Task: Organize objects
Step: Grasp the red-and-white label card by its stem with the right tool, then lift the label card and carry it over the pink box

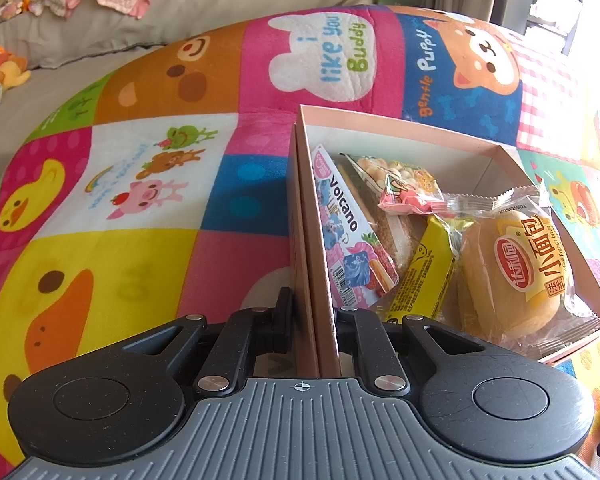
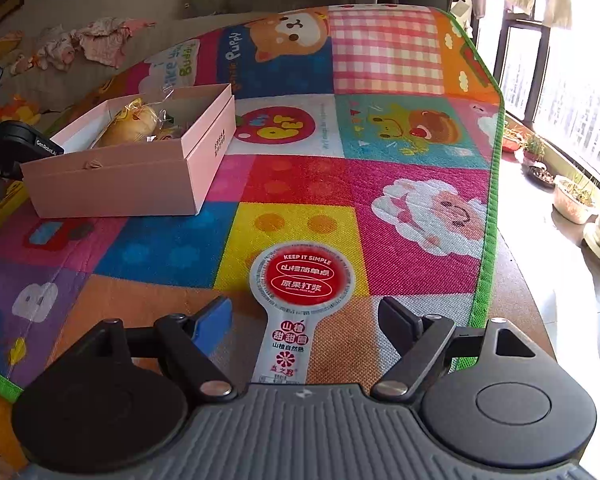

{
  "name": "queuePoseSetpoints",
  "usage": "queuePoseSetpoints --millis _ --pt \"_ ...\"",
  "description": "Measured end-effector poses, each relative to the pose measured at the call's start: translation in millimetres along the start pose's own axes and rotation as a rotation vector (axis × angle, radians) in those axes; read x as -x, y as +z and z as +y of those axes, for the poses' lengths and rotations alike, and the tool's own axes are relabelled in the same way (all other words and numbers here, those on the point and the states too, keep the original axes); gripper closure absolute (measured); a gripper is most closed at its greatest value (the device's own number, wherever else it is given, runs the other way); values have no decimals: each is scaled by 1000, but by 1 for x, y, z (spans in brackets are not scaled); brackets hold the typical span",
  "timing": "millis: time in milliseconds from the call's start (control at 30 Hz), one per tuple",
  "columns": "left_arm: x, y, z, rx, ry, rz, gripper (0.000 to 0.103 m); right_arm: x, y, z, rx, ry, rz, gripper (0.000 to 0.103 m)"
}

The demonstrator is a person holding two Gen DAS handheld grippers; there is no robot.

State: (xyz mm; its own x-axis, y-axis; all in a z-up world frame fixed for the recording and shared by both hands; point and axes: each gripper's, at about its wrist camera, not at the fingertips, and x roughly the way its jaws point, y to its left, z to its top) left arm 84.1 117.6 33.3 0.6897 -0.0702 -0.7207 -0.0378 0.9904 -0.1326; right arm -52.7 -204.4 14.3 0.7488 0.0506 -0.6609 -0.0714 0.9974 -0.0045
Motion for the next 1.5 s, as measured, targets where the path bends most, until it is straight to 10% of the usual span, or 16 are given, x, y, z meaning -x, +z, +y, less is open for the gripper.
queuePoseSetpoints --millis 233,633,1200,1500 --pt "0 0 1 3 -12 0 89 -14 13 2 -48 -17 18 41" --pt "0 1 2 8 -10 7 89 32 18 2 -78 18 -77 41" --pt "-1 1 3 7 -13 8 88 106 131 7 -18 130 -334 41" --pt "0 0 5 15 -33 2 88 34 198 37 -43 245 -201 41"
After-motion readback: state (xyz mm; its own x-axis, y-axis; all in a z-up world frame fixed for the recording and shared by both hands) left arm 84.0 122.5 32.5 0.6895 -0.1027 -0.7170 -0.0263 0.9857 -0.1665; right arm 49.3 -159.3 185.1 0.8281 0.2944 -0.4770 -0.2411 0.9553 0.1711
